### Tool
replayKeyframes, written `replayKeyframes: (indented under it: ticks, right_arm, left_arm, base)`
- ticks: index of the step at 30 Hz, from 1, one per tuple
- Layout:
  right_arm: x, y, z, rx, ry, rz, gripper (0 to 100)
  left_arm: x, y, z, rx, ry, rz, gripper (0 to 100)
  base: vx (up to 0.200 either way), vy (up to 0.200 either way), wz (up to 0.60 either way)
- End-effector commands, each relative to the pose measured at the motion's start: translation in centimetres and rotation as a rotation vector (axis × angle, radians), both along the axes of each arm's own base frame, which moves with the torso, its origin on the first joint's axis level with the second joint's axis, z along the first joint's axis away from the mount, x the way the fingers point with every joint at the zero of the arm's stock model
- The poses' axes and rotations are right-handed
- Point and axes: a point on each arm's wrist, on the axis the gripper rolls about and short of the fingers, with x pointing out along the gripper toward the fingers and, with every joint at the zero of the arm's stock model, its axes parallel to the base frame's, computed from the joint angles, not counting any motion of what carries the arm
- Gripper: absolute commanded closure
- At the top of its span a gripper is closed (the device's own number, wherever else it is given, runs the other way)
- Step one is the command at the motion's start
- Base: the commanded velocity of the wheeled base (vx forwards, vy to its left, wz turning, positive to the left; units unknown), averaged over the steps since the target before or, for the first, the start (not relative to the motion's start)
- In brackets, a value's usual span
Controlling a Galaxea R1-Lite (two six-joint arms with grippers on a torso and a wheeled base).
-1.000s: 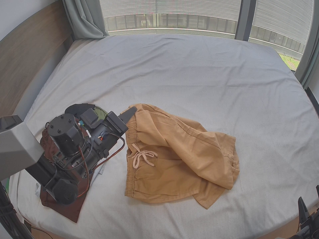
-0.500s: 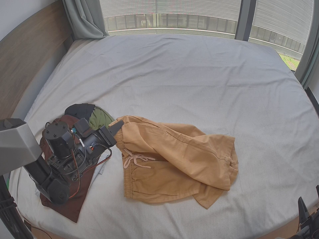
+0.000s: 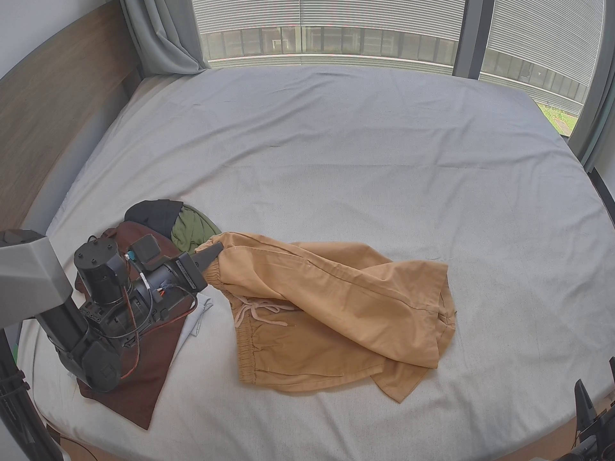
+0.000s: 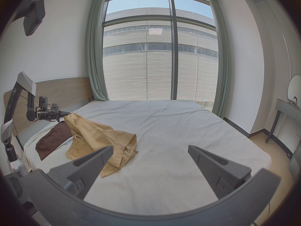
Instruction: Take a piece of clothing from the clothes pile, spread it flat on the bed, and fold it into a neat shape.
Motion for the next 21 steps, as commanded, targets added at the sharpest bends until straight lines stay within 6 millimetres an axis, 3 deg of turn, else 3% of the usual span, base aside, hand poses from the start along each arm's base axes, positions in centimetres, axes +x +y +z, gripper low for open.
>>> replayKeyframes:
  ticks: [1, 21]
  right_arm:
    - [0.0, 0.0, -0.5, -0.004, 0.001, 0.001, 0]
    - [0.0, 0.0, -0.5, -0.022, -0.002, 0.010, 0]
  left_arm:
    - [-0.1, 0.5, -0.4, 0.007, 0.016, 0.010, 100]
    - [0.7, 0.5, -1.7, 0.020, 0.046, 0.021, 100]
  base:
    - [0.000, 0.000, 0.00]
    - [0.000, 0.000, 0.00]
